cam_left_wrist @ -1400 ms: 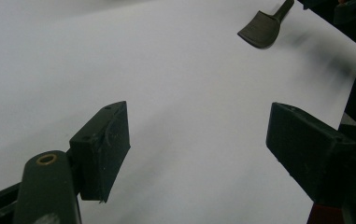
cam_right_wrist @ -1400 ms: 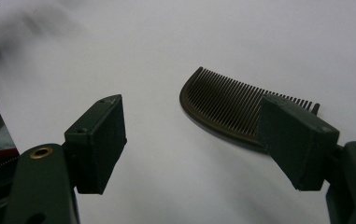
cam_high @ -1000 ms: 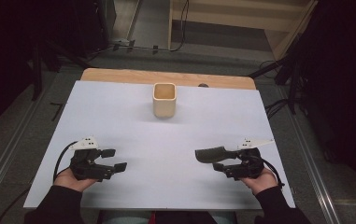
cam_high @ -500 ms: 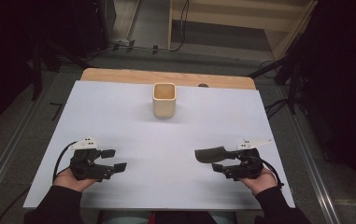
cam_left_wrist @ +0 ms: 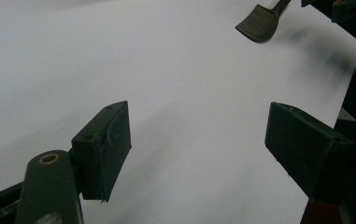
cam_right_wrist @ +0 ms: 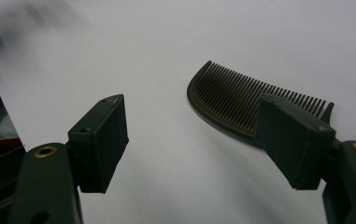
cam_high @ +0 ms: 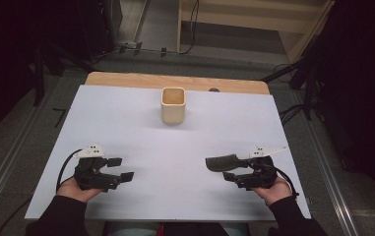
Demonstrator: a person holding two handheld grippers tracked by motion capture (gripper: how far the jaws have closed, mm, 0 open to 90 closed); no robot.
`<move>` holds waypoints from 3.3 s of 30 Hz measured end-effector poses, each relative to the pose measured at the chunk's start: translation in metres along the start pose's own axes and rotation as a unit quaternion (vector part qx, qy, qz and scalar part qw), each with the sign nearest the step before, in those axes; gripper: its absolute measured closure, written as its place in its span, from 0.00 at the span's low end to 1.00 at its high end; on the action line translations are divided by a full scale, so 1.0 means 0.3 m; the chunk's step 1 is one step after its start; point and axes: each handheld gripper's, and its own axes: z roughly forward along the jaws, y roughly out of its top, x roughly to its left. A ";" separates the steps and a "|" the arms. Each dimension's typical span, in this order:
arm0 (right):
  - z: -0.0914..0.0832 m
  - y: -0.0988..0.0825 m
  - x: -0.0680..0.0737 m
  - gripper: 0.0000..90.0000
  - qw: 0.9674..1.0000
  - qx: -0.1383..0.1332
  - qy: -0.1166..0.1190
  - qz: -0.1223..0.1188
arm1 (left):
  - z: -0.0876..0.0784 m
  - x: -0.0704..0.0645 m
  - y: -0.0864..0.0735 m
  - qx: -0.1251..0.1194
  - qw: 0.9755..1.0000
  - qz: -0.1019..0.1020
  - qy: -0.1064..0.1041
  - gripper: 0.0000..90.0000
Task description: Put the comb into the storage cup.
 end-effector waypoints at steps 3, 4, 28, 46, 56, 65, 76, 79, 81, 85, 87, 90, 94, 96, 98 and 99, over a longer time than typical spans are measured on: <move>0.000 0.000 0.000 0.27 1.000 0.001 0.000 0.000 | 0.000 0.000 0.000 0.001 1.000 0.001 0.002 0.26; 0.000 0.000 0.000 0.27 1.000 0.001 0.001 0.000 | 0.000 0.000 0.000 0.002 1.000 0.002 0.002 0.26; 0.014 -0.046 0.026 0.32 0.998 0.047 -0.024 0.022 | -0.003 0.002 0.000 0.001 1.000 0.001 0.003 0.26; 0.085 -0.017 0.006 0.97 0.996 0.090 -0.018 0.008 | 0.002 0.001 0.000 0.003 1.000 0.002 0.001 0.26; 0.112 -0.011 -0.004 0.97 0.994 0.110 -0.023 0.001 | 0.004 -0.001 0.000 0.004 1.000 0.003 -0.001 0.26; 0.144 -0.002 -0.029 0.97 0.992 0.121 -0.022 0.005 | 0.004 -0.001 0.000 0.005 1.000 0.003 -0.001 0.26; 0.167 0.031 -0.048 0.97 0.993 0.115 -0.032 -0.001 | 0.004 -0.002 0.000 0.005 1.000 0.003 -0.001 0.26; 0.173 0.040 -0.055 0.97 0.993 0.114 -0.036 -0.003 | 0.003 -0.002 0.000 0.006 1.000 0.004 -0.001 0.26; 0.177 0.046 -0.060 0.97 0.993 0.112 -0.038 -0.001 | 0.003 -0.003 0.000 0.006 1.000 0.004 -0.001 0.26; 0.184 0.057 -0.071 0.97 0.993 0.110 -0.038 0.000 | 0.004 -0.003 0.000 0.006 1.000 0.004 -0.001 0.26; 0.188 0.062 -0.074 0.97 0.993 0.109 -0.041 0.000 | 0.004 -0.003 0.000 0.006 1.000 0.004 -0.001 0.26; 0.193 0.071 -0.081 0.97 0.993 0.109 -0.042 -0.001 | 0.004 -0.002 0.000 0.007 1.000 0.005 0.000 0.26; 0.204 0.086 -0.096 0.97 0.993 0.106 -0.047 -0.002 | 0.004 -0.003 0.000 0.008 1.000 0.005 -0.001 0.26; 0.207 0.092 -0.099 0.97 0.993 0.105 -0.049 0.004 | 0.004 -0.003 0.000 0.008 1.000 0.004 -0.001 0.26; 0.210 0.095 -0.106 0.97 0.994 0.103 -0.048 0.000 | 0.004 -0.002 0.000 0.007 1.000 0.004 -0.001 0.26; 0.211 0.095 -0.108 0.97 0.994 0.102 -0.049 0.002 | 0.004 -0.002 0.000 0.008 1.000 0.004 -0.001 0.26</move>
